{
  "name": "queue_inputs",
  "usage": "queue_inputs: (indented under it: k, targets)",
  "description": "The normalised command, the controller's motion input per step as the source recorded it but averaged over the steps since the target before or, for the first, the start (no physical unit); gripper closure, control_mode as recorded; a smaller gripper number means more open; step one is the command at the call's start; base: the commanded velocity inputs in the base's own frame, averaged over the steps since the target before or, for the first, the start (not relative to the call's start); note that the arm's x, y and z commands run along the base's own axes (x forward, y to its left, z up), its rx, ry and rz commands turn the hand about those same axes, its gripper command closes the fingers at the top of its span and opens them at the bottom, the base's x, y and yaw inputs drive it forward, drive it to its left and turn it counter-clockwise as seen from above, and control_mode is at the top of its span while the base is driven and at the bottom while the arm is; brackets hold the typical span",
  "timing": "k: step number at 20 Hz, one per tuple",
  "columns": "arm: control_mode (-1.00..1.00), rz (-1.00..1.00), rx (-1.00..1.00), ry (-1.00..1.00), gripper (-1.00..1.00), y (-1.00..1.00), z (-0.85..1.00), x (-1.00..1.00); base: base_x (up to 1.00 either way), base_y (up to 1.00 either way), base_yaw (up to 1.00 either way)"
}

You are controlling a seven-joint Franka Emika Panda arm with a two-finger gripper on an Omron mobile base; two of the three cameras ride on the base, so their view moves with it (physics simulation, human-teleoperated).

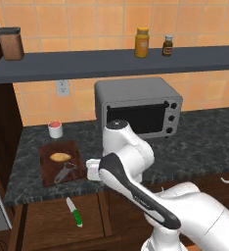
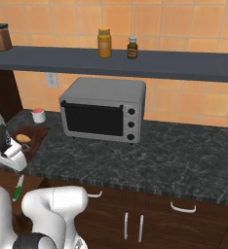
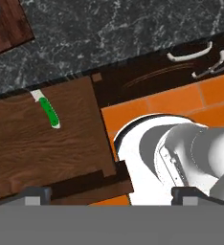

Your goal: Place the appropriate cutting tool for cutting the potato skin on the cutting board.

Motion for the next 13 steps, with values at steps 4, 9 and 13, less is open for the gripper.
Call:
queue_inputs:
  k: [4, 9, 13]
  targets:
    - [-1.00, 0.11, -0.02, -0.01, -1.00, -0.67, 0.37, -0.92, 0.00, 0.00, 0.00]
    - [-1.00, 0.10, 0.00, -0.04, -1.00, -0.57, 0.33, -0.93, 0.00, 0.00, 0.00]
    - [-1.00, 0.11, 0.00, -0.08, -1.00, -0.59, 0.53, -0.88, 0.00, 0.00, 0.00]
